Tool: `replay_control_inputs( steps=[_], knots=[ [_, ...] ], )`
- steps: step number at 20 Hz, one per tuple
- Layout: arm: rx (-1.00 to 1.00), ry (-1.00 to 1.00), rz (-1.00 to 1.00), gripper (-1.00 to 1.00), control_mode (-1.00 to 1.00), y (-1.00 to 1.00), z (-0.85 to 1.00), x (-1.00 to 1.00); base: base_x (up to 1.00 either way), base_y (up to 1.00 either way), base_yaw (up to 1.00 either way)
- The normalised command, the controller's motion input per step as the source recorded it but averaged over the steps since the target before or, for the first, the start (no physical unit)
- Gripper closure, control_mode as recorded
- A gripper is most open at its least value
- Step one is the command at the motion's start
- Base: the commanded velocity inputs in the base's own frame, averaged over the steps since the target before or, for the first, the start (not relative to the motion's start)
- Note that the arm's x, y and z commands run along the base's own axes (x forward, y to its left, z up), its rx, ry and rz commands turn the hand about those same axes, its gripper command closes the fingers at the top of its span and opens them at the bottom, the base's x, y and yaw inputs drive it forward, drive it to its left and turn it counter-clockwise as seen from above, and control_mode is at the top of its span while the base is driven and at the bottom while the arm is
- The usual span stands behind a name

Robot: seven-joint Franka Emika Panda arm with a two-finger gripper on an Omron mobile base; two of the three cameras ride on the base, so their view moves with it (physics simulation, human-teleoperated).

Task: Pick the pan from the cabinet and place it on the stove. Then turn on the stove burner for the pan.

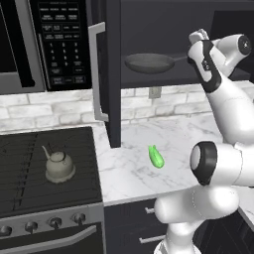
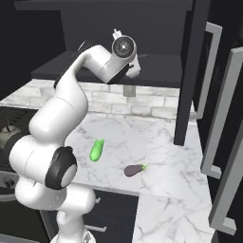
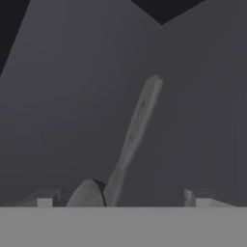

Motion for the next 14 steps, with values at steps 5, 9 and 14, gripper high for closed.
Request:
replay_control_inputs(
  steps=[5, 9, 14],
  knots=[
    [-0.04, 0.00, 0.00, -1.00, -1.00, 0.00, -0.27, 0.33, 0.00, 0.00, 0.00],
    [0.00, 0.00, 0.00, -1.00, -1.00, 0.00, -0.34, 0.32, 0.00, 0.00, 0.00],
    [0.00, 0.00, 0.00, -1.00, -1.00, 0.00, -0.34, 0.37, 0.00, 0.00, 0.00]
  ],
)
